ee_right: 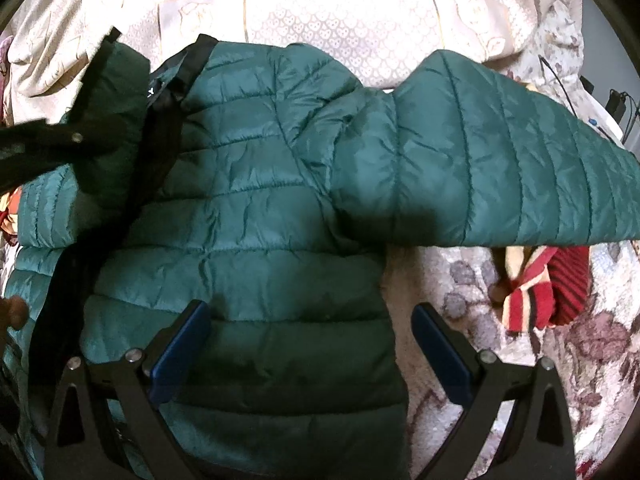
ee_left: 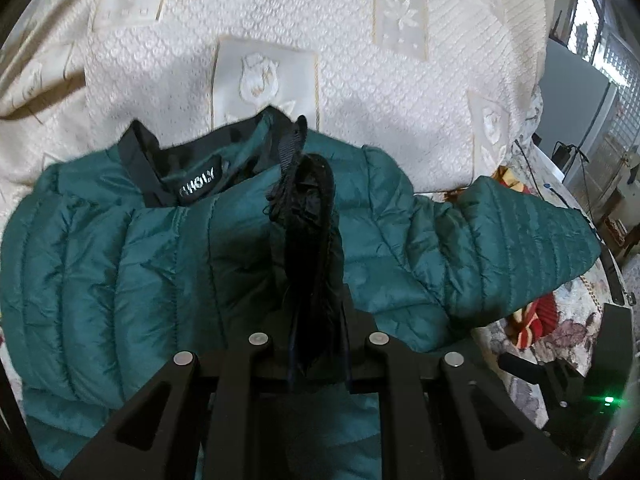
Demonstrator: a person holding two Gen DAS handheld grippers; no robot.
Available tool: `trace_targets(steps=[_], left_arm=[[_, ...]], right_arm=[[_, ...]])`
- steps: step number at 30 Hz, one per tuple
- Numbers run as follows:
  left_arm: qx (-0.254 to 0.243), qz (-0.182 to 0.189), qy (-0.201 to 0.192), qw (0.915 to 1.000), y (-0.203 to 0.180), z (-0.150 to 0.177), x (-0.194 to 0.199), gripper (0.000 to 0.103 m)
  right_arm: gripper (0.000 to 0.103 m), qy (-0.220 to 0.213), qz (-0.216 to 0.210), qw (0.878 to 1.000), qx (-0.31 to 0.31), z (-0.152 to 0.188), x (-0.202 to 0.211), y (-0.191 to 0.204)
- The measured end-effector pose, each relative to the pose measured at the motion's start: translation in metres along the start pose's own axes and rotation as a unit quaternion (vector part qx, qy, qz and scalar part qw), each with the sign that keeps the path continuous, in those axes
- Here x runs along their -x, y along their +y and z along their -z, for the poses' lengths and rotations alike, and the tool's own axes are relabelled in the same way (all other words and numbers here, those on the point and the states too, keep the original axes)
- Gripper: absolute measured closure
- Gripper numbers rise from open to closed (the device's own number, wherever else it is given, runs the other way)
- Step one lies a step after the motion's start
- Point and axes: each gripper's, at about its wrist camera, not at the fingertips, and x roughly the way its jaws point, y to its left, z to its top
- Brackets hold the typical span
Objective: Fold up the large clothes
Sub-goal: 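Carry the held sleeve across the jacket body toward the other sleeve, then open the left gripper to lay the sleeve on the jacket body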
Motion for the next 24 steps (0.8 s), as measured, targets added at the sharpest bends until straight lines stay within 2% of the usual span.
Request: trace_targets(steps=[5, 7, 8, 10, 12, 14, 19, 22, 24], left_arm=[[0.029, 0.018, 0.016, 0.9993, 0.015, 0.008, -0.010, 0.103], [0.037, 0.040, 0.025, 0.9982, 0.024, 0.009, -0.002, 0.090], [0.040, 0.044, 0.024, 0.9979, 0.027, 0.009, 0.002, 0.087], [0.049, 0.055, 0.008, 0.9973, 0.038, 0.009, 0.025, 0.075], [0.055, 0.059, -0.009, 0.9967, 0.049, 0.010, 0.047, 0.068], [0.058, 0.055, -0.022, 0.9966, 0.063, 0.012, 0.068, 0.066], [0.079, -0.005, -0.041, 0.9960, 0.117, 0.028, 0.110, 0.066], [0.080, -0.062, -0.046, 0.9938, 0.147, 0.038, 0.123, 0.066], [0.090, -0.085, -0.043, 0.9914, 0.167, 0.045, 0.129, 0.066]], right_arm=[[0.001, 0.006, -0.011, 1.000, -0.005, 0.001, -0.005, 0.000], [0.001, -0.002, -0.008, 1.000, -0.011, 0.001, -0.006, -0.001], [0.001, -0.003, -0.008, 1.000, -0.012, 0.002, -0.005, -0.001], [0.001, -0.004, -0.015, 1.000, -0.013, 0.001, -0.004, 0.000], [0.001, -0.001, -0.022, 1.000, -0.012, -0.001, -0.002, 0.003], [0.001, -0.003, -0.031, 0.999, -0.010, -0.004, 0.001, 0.010], [0.001, -0.018, -0.059, 0.998, -0.003, -0.017, 0.008, 0.031], [0.001, -0.034, -0.048, 0.998, 0.005, -0.032, 0.004, 0.045], [0.001, -0.036, -0.040, 0.999, 0.000, -0.043, -0.003, 0.049]])
